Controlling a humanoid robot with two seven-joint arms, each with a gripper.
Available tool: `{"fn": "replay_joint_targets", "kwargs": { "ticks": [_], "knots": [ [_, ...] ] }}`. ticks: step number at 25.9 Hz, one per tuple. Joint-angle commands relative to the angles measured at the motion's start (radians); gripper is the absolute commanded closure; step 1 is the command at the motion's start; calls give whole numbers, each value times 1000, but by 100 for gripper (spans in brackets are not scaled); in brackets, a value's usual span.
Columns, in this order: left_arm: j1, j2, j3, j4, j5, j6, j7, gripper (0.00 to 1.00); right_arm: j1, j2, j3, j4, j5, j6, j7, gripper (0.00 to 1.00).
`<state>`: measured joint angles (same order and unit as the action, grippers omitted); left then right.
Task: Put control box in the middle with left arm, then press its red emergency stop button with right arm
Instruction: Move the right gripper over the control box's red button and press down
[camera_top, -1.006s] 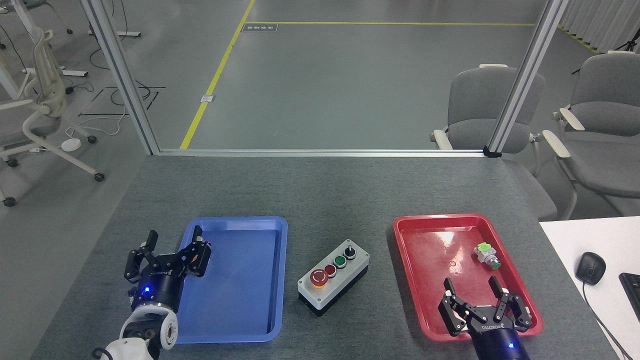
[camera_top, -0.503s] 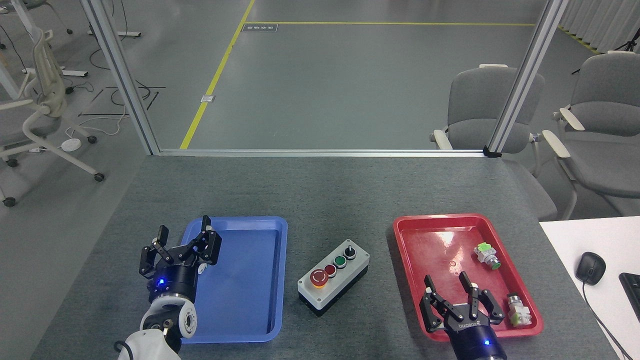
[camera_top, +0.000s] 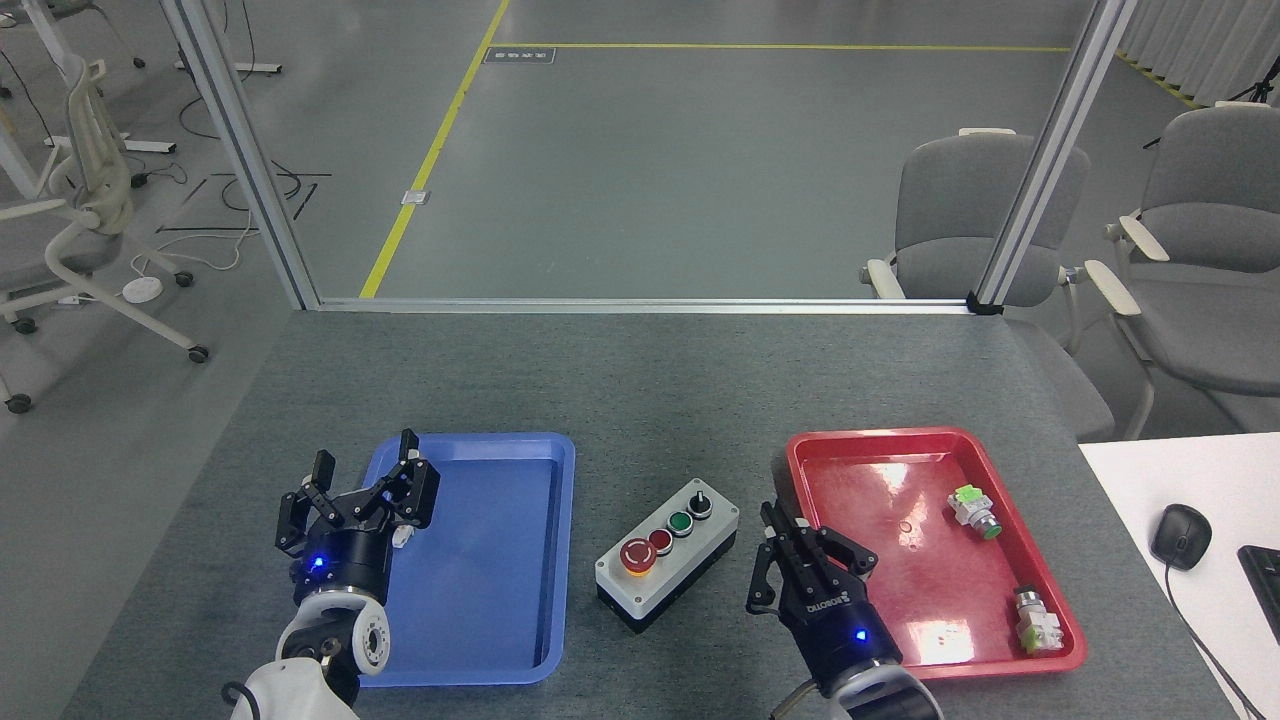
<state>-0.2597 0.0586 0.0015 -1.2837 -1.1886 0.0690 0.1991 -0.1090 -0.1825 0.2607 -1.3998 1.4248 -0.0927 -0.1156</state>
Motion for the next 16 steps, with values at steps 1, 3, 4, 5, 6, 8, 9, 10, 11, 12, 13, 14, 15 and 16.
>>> {"fn": "replay_joint_targets", "kwargs": {
  "ticks": [1, 3, 4, 5, 6, 8, 9, 10, 11, 12, 13, 14, 15, 16],
  "knots": [
    [1, 1, 0, 1, 0, 0, -4, 1, -34, 31, 75, 21, 2, 1, 2, 100],
    [1, 3, 0, 3, 1, 2, -4, 1, -57, 44, 107, 54, 2, 7, 24, 100],
    [1, 3, 0, 3, 1, 0, -4, 1, -67, 51, 123, 73, 3, 8, 40, 100],
    [1, 3, 0, 3, 0, 0, -4, 1, -77, 61, 137, 96, 5, 11, 48, 100],
    [1, 1, 0, 4, 0, 0, -4, 1, -90, 75, 144, 117, 3, 14, 50, 100],
    [1, 3, 0, 6, 0, 0, -4, 1, -106, 97, 161, 151, 5, 24, 50, 100],
    [1, 3, 0, 6, 0, 2, -4, 1, -113, 103, 178, 165, 5, 34, 50, 100],
    [1, 4, 0, 6, 0, 2, -4, 1, -124, 104, 198, 180, 3, 48, 50, 100],
    [1, 4, 0, 6, 0, 2, -4, 1, -135, 106, 215, 202, 3, 60, 50, 100],
    [1, 4, 0, 6, -2, 0, -4, 1, -141, 109, 227, 225, 3, 71, 50, 100],
    [-1, 4, 0, 6, -2, 0, -4, 1, -144, 113, 236, 245, 3, 76, 47, 100],
    [-1, 4, 0, 6, -2, 0, -4, 1, -147, 123, 242, 262, 3, 77, 43, 100],
    [-1, 6, 0, 6, -2, 2, -4, 1, -147, 130, 244, 272, 5, 77, 43, 100],
    [-1, 6, 0, 4, -2, 2, -6, 1, -147, 132, 244, 280, 5, 76, 42, 100]
  ]
}}
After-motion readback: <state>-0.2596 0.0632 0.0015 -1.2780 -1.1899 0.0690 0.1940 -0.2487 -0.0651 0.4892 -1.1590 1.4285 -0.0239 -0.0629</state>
